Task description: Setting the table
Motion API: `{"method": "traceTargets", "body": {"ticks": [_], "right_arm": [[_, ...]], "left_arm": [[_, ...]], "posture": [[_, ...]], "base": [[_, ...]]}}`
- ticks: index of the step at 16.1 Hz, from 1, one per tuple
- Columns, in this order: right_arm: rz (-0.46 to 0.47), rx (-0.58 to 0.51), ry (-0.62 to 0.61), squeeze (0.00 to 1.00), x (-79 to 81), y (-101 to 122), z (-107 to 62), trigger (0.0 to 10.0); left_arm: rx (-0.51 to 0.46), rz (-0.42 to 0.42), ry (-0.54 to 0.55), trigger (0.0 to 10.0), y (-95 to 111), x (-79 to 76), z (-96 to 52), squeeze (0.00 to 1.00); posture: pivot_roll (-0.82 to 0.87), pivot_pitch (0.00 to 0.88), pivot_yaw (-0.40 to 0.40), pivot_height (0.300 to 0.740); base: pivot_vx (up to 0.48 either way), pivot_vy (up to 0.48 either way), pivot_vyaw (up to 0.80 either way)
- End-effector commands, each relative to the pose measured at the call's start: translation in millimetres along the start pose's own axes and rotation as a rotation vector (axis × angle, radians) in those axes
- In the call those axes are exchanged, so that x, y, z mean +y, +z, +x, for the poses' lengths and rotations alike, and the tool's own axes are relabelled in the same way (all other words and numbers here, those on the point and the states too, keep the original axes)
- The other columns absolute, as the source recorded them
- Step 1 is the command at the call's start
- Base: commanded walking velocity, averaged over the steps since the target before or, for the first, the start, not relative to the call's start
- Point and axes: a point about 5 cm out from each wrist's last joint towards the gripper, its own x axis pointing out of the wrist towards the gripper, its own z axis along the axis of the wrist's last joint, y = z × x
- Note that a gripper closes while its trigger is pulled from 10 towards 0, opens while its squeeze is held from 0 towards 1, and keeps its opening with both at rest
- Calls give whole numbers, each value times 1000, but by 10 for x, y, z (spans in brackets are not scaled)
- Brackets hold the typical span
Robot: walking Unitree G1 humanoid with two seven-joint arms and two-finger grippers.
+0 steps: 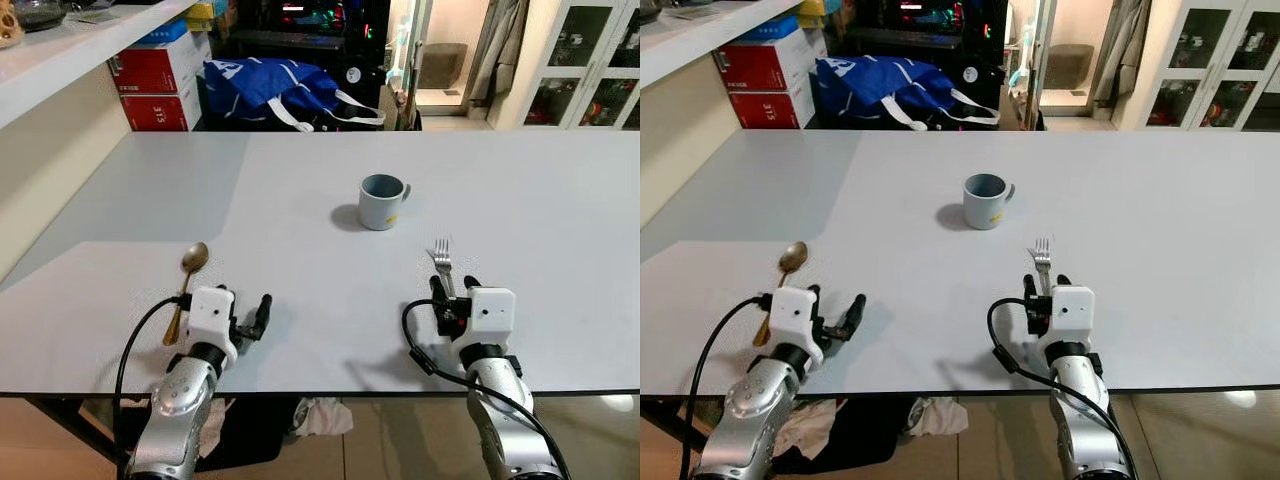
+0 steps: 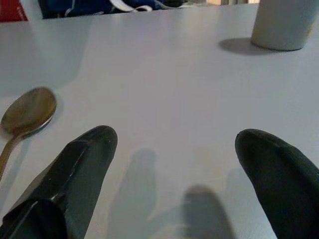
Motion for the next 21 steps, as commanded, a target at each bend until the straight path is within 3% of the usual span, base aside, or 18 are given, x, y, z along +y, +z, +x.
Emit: {"method": "traceTargets", "body": {"ticks": [1, 3, 5, 9, 13, 17, 21], "right_arm": [[-30, -62, -27, 0, -45, 111, 36, 10000], [-57, -159, -35, 0, -63, 299, 51, 10000], [-15, -151, -46, 0, -84, 345, 52, 10000], [25, -199, -40, 0, -35, 550, 149, 10000], [13, -154, -44, 0, -34, 467, 142, 10000], [12, -112, -41, 0, -29, 409, 103, 10000], [17, -82, -30, 0, -26, 350, 112, 10000]], "left_arm": [[-22, 15, -7, 10000, 54, -3, 10, 0], [-68, 29, 9, 10000, 128, -13, -11, 0], [-182, 66, 45, 10000, 423, 41, -31, 0], [-282, 63, 57, 10000, 788, 126, 46, 0], [-163, 82, 43, 10000, 580, 170, 17, 0], [-134, 85, 21, 10000, 573, 164, -3, 0], [-125, 61, 19, 10000, 552, 123, -39, 0]], "posture": [[-157, 0, 58, 740], [-156, 0, 53, 740], [-149, 0, 54, 740], [-143, 0, 58, 740], [-136, 0, 69, 740], [-138, 0, 71, 740], [-126, 0, 63, 740]], "base": [[0, 0, 0], [0, 0, 0], [0, 0, 0], [0, 0, 0], [0, 0, 0], [0, 0, 0], [0, 398, 0]]}}
